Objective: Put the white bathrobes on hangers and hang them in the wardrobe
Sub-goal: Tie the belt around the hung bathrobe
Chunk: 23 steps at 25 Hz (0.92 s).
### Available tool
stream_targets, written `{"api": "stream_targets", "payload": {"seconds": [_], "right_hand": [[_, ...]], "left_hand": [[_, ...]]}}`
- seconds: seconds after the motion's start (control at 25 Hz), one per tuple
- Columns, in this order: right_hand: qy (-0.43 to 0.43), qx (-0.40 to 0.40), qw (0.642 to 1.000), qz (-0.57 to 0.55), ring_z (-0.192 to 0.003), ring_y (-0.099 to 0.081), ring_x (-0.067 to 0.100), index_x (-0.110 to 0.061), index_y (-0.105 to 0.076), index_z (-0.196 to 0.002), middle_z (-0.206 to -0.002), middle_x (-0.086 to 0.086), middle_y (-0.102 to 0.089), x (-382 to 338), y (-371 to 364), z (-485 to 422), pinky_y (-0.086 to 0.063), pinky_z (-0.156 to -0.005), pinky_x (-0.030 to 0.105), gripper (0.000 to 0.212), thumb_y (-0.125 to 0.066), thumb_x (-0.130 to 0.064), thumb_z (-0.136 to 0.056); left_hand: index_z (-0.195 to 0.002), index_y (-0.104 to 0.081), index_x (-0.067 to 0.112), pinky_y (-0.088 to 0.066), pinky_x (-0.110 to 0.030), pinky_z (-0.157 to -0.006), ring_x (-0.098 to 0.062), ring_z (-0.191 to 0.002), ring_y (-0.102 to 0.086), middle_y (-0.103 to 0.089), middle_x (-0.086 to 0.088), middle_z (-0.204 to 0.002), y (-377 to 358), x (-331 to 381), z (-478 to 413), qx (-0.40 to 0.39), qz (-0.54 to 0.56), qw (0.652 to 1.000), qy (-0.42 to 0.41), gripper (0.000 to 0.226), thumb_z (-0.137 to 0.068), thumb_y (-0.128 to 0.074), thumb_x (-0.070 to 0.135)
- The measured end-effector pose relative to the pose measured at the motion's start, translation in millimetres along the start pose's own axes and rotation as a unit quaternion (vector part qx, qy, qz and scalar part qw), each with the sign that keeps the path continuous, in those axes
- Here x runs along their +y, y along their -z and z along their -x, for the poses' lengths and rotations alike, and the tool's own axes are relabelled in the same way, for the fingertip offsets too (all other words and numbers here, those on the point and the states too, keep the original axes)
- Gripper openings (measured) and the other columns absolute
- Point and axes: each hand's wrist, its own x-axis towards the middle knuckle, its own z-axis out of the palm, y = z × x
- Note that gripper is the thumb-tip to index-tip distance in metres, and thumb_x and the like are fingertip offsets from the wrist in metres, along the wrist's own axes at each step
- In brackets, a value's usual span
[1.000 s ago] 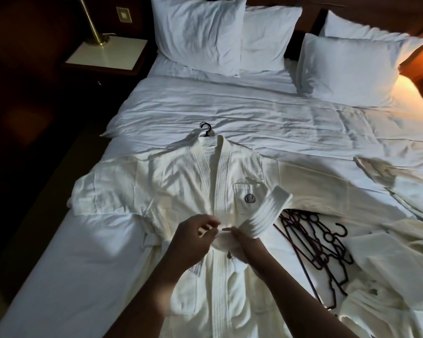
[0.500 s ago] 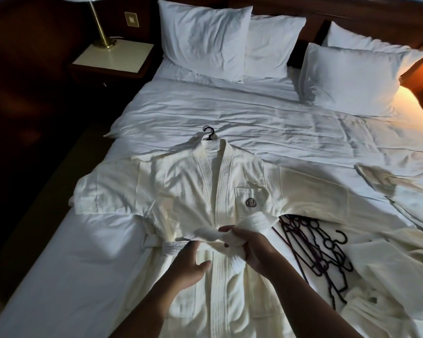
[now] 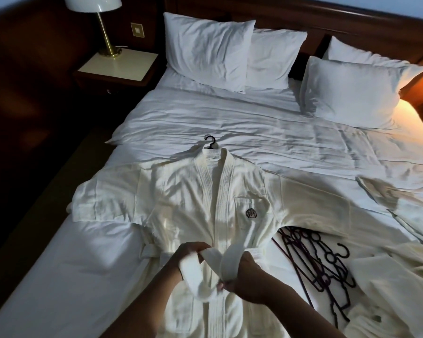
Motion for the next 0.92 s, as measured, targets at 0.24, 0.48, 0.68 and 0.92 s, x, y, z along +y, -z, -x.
{"api": "stream_targets", "payload": {"seconds": [0.24, 0.48, 0.68, 0.92], "right_hand": [[-0.1, 0.138, 0.954, 0.247, -0.069, -0.061, 0.036, -0.036, -0.064, -0.111, -0.129, 0.011, -0.052, 3.3, -37.6, -13.1, -0.044, -0.068, 0.047, 0.059, -0.07, -0.026, -0.054], [-0.141, 0.216, 0.949, 0.182, -0.101, -0.067, 0.035, -0.061, -0.033, -0.141, -0.167, 0.017, -0.013, 15.7, -58.8, -22.9, -0.053, -0.081, 0.049, 0.077, -0.066, -0.032, -0.078], [-0.104, 0.141, 0.966, 0.189, -0.065, -0.069, 0.033, -0.053, -0.055, -0.129, -0.146, 0.021, -0.048, 21.4, -60.1, -21.2, -0.053, -0.044, 0.045, 0.08, -0.074, -0.033, -0.054], [0.118, 0.14, 0.983, 0.0, -0.132, -0.044, 0.012, -0.057, -0.058, -0.116, -0.154, 0.001, -0.021, 38.2, -32.1, -18.1, -0.047, -0.104, 0.03, 0.046, -0.041, -0.029, -0.084]], "left_hand": [[-0.075, -0.069, 0.023, -0.053, -0.038, -0.072, -0.006, -0.071, -0.062, -0.068, 0.007, -0.074, 7.5, -15.6, -10.4, 0.001, -0.205, 0.968, -0.142, 0.02, -0.078, -0.055, 0.008], [-0.12, -0.069, 0.019, -0.049, -0.025, -0.099, -0.01, -0.099, -0.063, -0.072, -0.002, -0.109, -11.1, -2.0, -9.0, -0.151, -0.036, 0.988, 0.009, 0.034, -0.094, -0.067, 0.04], [-0.128, -0.066, 0.017, -0.045, -0.026, -0.076, -0.02, -0.094, -0.066, -0.075, -0.014, -0.114, -15.9, 7.7, -10.3, -0.136, 0.256, 0.957, 0.002, 0.051, -0.082, -0.073, 0.035], [-0.132, -0.064, 0.015, -0.048, -0.042, -0.084, -0.033, -0.098, -0.065, -0.072, -0.019, -0.108, 4.3, 24.0, -18.7, -0.054, 0.242, 0.962, -0.115, 0.032, -0.1, -0.061, 0.015]]}}
